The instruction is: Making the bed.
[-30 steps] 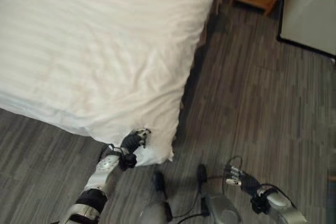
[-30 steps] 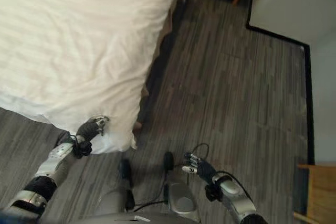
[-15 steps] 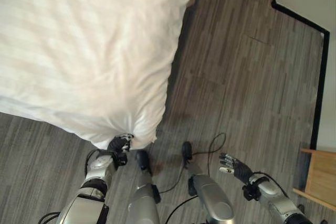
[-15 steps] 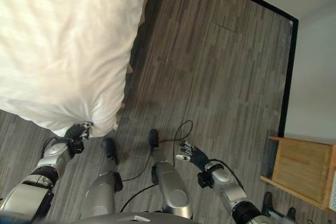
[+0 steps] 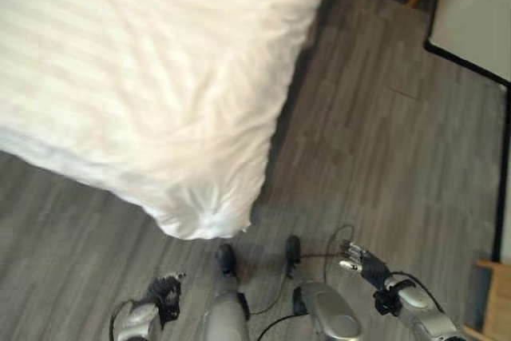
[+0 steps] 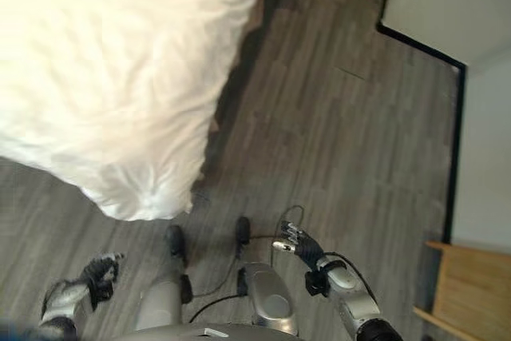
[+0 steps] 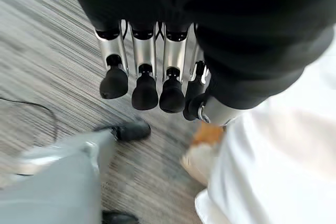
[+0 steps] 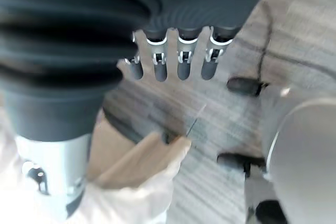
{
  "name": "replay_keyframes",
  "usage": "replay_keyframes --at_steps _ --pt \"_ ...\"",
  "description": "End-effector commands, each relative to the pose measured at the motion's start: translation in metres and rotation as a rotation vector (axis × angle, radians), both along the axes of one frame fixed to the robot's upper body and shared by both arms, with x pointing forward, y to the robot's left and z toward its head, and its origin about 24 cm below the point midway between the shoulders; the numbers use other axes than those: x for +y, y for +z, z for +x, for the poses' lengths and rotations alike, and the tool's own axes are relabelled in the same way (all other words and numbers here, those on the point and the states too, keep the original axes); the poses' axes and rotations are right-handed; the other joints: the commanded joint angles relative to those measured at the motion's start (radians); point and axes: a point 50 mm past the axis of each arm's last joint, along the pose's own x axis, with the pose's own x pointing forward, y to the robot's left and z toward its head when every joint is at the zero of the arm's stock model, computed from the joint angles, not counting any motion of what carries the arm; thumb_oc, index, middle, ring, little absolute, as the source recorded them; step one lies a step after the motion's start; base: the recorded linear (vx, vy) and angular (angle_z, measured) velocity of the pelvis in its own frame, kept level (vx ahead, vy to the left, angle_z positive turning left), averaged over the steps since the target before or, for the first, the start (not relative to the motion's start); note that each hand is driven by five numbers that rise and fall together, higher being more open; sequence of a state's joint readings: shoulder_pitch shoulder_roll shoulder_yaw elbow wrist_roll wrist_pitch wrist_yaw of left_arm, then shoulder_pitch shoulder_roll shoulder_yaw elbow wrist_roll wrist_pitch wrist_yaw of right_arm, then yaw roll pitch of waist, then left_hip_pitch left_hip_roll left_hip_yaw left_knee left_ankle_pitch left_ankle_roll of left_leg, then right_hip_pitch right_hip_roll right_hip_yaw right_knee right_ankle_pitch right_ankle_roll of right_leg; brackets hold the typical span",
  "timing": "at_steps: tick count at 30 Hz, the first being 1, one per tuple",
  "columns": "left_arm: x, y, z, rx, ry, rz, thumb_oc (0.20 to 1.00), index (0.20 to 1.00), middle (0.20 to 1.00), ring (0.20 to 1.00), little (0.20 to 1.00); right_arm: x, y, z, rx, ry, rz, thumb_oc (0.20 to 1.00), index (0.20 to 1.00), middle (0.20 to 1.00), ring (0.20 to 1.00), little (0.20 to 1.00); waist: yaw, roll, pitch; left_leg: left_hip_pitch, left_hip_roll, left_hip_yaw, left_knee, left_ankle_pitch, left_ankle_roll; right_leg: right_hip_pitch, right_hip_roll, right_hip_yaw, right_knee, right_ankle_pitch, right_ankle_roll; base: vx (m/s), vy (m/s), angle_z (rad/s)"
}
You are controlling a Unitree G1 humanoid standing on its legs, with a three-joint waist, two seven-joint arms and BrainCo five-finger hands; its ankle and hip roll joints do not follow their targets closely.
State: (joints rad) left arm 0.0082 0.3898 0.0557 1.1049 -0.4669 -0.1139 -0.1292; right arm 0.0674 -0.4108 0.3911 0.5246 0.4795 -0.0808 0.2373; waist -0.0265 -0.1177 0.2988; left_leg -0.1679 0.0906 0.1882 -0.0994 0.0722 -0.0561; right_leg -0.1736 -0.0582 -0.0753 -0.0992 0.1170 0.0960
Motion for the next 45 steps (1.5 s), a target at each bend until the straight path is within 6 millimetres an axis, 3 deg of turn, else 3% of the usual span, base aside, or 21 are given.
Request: replay_keyframes --at_steps 1,3,5,6,7,9,11,14,15,17,20,22,26,30,33,41,44,45 --pt "-0.001 0.008 -0.006 -0.220 0.170 -0.207 0.200 0.200 0.200 0.200 0.200 -0.005 0.008 -0.002 -0.042 -0.007 0.033 1.000 1.000 1.000 1.000 1.000 0.025 0.041 -0.106 0.016 -0.036 -0.033 0.012 -0.008 0.006 0.026 -0.053 -0.032 0.047 -0.046 0.043 0.11 -0.024 0.52" --pt "-0.005 0.016 -0.004 -0.338 0.220 -0.281 0.200 0.200 0.200 0.200 0.200 -0.007 0.011 0.000 -0.057 0.008 0.020 1.000 1.000 1.000 1.000 1.000 0.044 0.058 -0.128 0.055 -0.044 -0.053 0.012 -0.015 0.008 0.074 -0.060 -0.054 0.057 -0.065 0.043 0.10 -0.042 0.55" --pt "-0.008 0.025 0.001 -0.430 0.230 -0.321 0.404 0.404 0.404 0.404 0.404 -0.009 0.013 0.004 -0.069 0.008 0.002 1.000 1.000 1.000 1.000 1.000 0.059 0.072 -0.158 0.086 -0.049 -0.069 0.012 -0.020 0.010 0.121 -0.065 -0.076 0.050 -0.073 0.041 0.07 -0.033 0.39" --pt "-0.008 0.025 0.001 -0.429 0.230 -0.321 0.401 0.401 0.401 0.401 0.401 -0.009 0.013 0.004 -0.069 0.008 0.002 1.000 1.000 1.000 1.000 1.000 0.058 0.072 -0.157 0.088 -0.049 -0.070 0.012 -0.020 0.010 0.123 -0.065 -0.077 0.050 -0.073 0.041 0.05 -0.038 0.43" --pt "-0.013 0.037 0.010 -0.518 0.202 -0.334 0.376 0.376 0.376 0.376 0.376 -0.010 0.015 0.010 -0.087 0.015 -0.020 1.000 1.000 1.000 1.000 1.000 0.069 0.082 -0.186 0.117 -0.052 -0.079 0.012 -0.023 0.010 0.161 -0.067 -0.092 0.044 -0.080 0.043 0.04 -0.034 0.39" --pt "-0.014 0.047 0.018 -0.554 0.158 -0.307 0.200 0.200 0.200 0.200 0.200 -0.010 0.015 0.012 -0.087 0.018 -0.026 1.000 1.000 1.000 1.000 1.000 0.071 0.089 -0.207 0.140 -0.053 -0.085 0.012 -0.028 0.010 0.187 -0.068 -0.098 0.040 -0.087 0.041 0.05 -0.033 0.21" --pt "-0.019 0.053 0.026 -0.583 0.122 -0.298 0.200 0.200 0.200 0.200 0.200 -0.009 0.015 0.014 -0.090 0.016 -0.028 1.000 1.000 1.000 1.000 1.000 0.070 0.092 -0.220 0.153 -0.052 -0.085 0.012 -0.029 0.009 0.202 -0.068 -0.100 0.039 -0.091 0.039 0.04 -0.022 0.07" --pt "-0.045 0.084 0.063 -0.676 -0.148 -0.266 0.200 0.200 0.200 0.200 0.200 -0.004 0.014 0.013 -0.081 0.038 -0.035 1.000 1.000 1.000 1.000 1.000 0.047 0.100 -0.259 0.189 -0.046 -0.074 0.012 -0.039 0.009 0.224 -0.062 -0.085 0.044 -0.105 0.034 0.04 -0.021 -0.04" --pt "-0.045 0.084 0.063 -0.676 -0.148 -0.266 0.200 0.200 0.200 0.200 0.200 -0.004 0.014 0.013 -0.081 0.037 -0.035 1.000 1.000 1.000 1.000 1.000 0.048 0.101 -0.258 0.190 -0.046 -0.074 0.012 -0.040 0.009 0.224 -0.062 -0.084 0.045 -0.105 0.034 0.04 -0.012 -0.08" --pt "-0.066 0.115 0.092 -0.757 -0.393 -0.205 0.200 0.200 0.200 0.200 0.200 -0.002 0.007 0.008 -0.046 0.066 -0.050 1.000 1.000 1.000 1.000 1.000 0.019 0.107 -0.265 0.214 -0.040 -0.056 0.012 -0.048 0.007 0.232 -0.057 -0.064 0.054 -0.109 0.031 0.05 -0.012 -0.13" --pt "-0.090 0.139 0.118 -0.843 -0.540 -0.227 0.200 0.200 0.200 0.200 0.200 0.002 0.001 0.000 -0.008 0.088 -0.050 1.000 1.000 1.000 1.000 1.000 -0.013 0.108 -0.277 0.222 -0.034 -0.036 0.012 -0.052 0.004 0.228 -0.053 -0.046 0.052 -0.107 0.032 0.03 -0.013 -0.26" --pt "-0.110 0.146 0.136 -0.858 -0.633 -0.234 0.200 0.200 0.200 0.200 0.200 0.003 -0.003 -0.005 0.013 0.097 -0.047 1.000 1.000 1.000 1.000 1.000 -0.038 0.110 -0.281 0.228 -0.028 -0.018 0.012 -0.057 0.001 0.221 -0.050 -0.028 0.051 -0.104 0.034 0.04 -0.013 -0.43" --pt "-0.125 0.148 0.153 -0.853 -0.671 -0.191 0.200 0.200 0.200 0.200 0.200 -0.001 -0.003 -0.010 0.023 0.095 -0.054 1.000 1.000 1.000 1.000 1.000 -0.080 0.110 -0.277 0.224 -0.024 0.012 0.012 -0.059 -0.001 0.196 -0.042 0.003 0.051 -0.097 0.036 0.01 0.002 -0.34" --pt "-0.116 0.133 0.169 -0.777 -0.553 -0.152 0.200 0.200 0.200 0.200 0.200 -0.010 -0.001 -0.009 0.013 0.066 -0.065 1.000 1.000 1.000 1.000 1.000 -0.116 0.104 -0.247 0.191 -0.016 0.044 0.012 -0.051 -0.004 0.137 -0.034 0.043 0.051 -0.076 0.042 -0.07 0.013 -0.37" --pt "-0.106 0.136 0.180 -0.775 -0.491 -0.112 0.200 0.200 0.200 0.200 0.200 -0.014 0.003 -0.004 -0.004 0.044 -0.071 1.000 1.000 1.000 1.000 1.000 -0.130 0.100 -0.222 0.150 -0.009 0.060 0.012 -0.039 -0.007 0.081 -0.028 0.061 0.052 -0.059 0.044 -0.12 0.022 -0.32" --pt "-0.056 0.158 0.199 -0.789 -0.318 0.017 0.200 0.200 0.200 0.200 0.200 -0.024 0.011 0.005 -0.048 0.002 -0.083 1.000 1.000 1.000 1.000 1.000 -0.145 0.074 -0.150 0.038 0.000 0.092 0.012 -0.010 -0.013 -0.044 -0.018 0.097 0.042 -0.005 0.051 -0.07 0.025 -0.20" --pt "-0.021 0.151 0.197 -0.653 -0.268 0.146 0.200 0.200 0.200 0.200 0.200 -0.023 0.015 0.017 -0.075 0.013 -0.102 1.000 1.000 1.000 1.000 1.000 -0.150 0.059 -0.101 -0.015 0.001 0.100 0.012 0.005 -0.017 -0.096 -0.014 0.107 0.029 0.022 0.053 -0.06 0.034 -0.09" --pt "-0.021 0.151 0.197 -0.653 -0.269 0.146 0.200 0.200 0.200 0.200 0.200 -0.023 0.015 0.017 -0.076 0.013 -0.102 1.000 1.000 1.000 1.000 1.000 -0.150 0.059 -0.101 -0.016 0.001 0.100 0.012 0.005 -0.017 -0.096 -0.014 0.107 0.029 0.022 0.053 -0.04 0.023 -0.08"
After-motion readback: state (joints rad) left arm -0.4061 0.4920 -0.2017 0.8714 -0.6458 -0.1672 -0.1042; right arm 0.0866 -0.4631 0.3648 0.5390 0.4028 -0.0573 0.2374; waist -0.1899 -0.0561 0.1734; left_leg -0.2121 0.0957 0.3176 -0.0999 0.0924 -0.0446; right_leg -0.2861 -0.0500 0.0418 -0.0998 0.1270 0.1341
